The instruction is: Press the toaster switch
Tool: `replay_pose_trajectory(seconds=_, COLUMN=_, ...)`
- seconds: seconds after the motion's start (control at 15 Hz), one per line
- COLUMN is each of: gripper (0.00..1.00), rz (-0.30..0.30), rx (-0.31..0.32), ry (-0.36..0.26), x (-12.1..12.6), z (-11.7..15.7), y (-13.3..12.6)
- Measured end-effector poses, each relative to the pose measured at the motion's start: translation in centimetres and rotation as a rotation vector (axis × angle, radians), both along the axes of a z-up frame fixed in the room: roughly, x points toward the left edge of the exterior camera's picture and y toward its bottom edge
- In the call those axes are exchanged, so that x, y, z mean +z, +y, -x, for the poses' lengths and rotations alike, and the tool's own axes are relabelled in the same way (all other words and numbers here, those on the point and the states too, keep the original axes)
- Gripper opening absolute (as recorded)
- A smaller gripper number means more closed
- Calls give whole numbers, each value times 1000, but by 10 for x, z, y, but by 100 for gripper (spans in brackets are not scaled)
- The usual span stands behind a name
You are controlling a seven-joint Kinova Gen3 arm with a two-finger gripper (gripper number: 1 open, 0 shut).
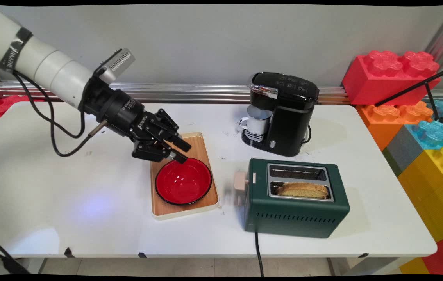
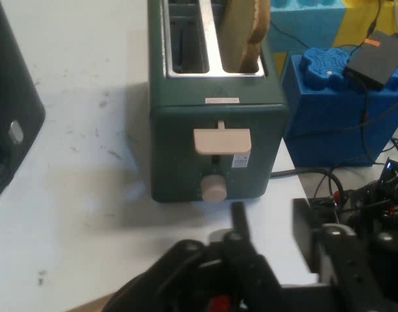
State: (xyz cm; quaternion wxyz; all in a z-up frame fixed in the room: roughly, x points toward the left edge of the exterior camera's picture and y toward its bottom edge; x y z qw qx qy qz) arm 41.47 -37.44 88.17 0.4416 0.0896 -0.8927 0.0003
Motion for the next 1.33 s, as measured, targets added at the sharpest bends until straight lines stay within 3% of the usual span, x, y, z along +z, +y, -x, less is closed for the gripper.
replay_pose_trajectory(seconds=0.53, gripper=0, rz=28, rx=-45, ry=11, x=-12, z=18, y=-9)
replay_pose_trajectory(seconds=1.33, gripper=0, rz=43, rx=-46, ry=52, x=-50, z=75, y=-22)
